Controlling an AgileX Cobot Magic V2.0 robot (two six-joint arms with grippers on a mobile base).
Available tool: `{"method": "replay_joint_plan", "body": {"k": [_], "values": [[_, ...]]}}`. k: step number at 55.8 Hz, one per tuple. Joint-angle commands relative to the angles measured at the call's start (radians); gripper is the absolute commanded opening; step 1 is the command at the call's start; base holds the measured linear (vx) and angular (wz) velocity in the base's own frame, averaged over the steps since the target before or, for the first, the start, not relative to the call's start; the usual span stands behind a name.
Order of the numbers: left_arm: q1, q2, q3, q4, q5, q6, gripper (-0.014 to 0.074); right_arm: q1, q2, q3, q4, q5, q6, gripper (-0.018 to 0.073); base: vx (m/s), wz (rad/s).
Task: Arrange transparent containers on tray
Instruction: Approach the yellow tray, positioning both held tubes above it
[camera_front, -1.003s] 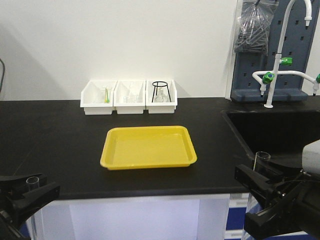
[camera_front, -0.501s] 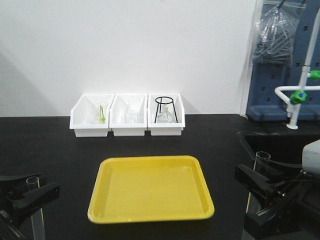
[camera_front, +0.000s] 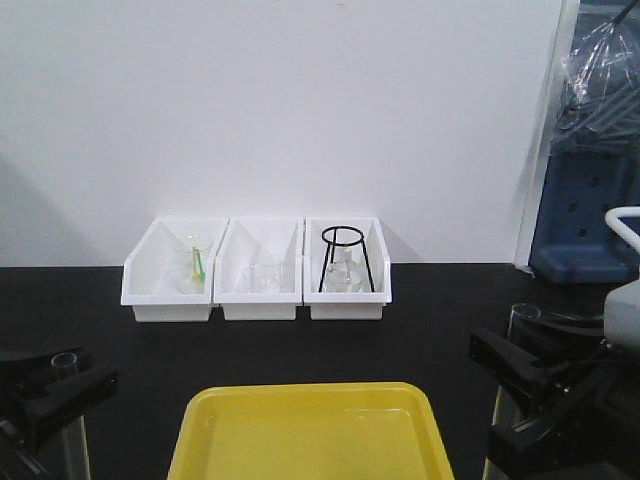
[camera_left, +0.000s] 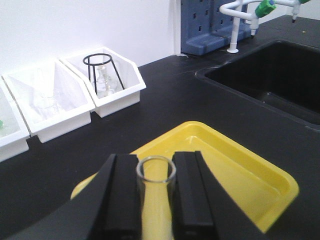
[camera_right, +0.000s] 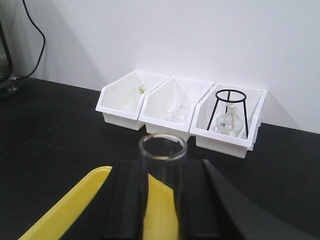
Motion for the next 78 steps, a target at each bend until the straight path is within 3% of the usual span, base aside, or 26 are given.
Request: {"method": "replay_joint_plan", "body": {"k": [1,62,67,78], "values": [[-0.003,-0.006,-0.027,-0.043,0.018,-0.009,0.0000,-0.001,-0.013,-0.033,-0.006,-0.064,-0.004,-0.0011,0.21,0.00],[-0.003,-0.006,-0.027,-0.044,0.013,-0.009,0.0000,-0.001,-0.013,-0.033,-0.006,-0.064,-0.004,-0.0011,0.04,0.00],[-0.003,-0.005,-0.027,-0.056,-0.014,-0.033,0.0000,-0.001,-0.013,-0.033,-0.006,-0.062,-0.004,-0.0011,0.00,0.00],[-0.003,0.116,-0.048,-0.069,-0.017,-0.188,0.0000,-0.001,-0.013,-0.033,-0.006,-0.056,-0.004,-0.0011,0.00,0.00]]}}
